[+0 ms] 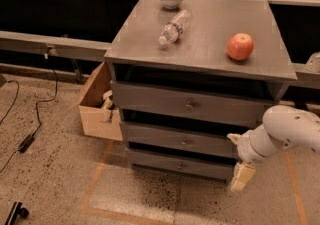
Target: Open middle drawer
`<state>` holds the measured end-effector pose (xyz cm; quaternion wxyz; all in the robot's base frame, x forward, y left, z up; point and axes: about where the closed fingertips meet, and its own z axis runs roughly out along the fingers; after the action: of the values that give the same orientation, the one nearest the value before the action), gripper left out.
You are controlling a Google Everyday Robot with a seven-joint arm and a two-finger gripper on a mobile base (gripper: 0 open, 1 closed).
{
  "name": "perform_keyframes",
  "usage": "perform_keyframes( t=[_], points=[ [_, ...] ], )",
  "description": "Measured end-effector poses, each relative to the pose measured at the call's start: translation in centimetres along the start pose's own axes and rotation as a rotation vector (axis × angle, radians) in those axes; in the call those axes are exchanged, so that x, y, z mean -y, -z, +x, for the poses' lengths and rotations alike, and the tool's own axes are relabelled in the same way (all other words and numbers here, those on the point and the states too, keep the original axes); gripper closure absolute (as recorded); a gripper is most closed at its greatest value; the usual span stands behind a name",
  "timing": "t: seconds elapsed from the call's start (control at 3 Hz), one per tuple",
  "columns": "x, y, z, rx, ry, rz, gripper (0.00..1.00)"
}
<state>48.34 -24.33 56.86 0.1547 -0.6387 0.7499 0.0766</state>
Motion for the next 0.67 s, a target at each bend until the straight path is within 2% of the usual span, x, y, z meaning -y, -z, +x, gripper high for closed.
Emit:
perform_keyframes(
  t=[0.33, 0.67],
  points=[
    [0.9, -3.5, 0.3, 0.014, 0.078, 0.029, 0.00],
    [2.5, -6.5, 1.3, 0.006, 0.101, 0.051, 0.00]
  ],
)
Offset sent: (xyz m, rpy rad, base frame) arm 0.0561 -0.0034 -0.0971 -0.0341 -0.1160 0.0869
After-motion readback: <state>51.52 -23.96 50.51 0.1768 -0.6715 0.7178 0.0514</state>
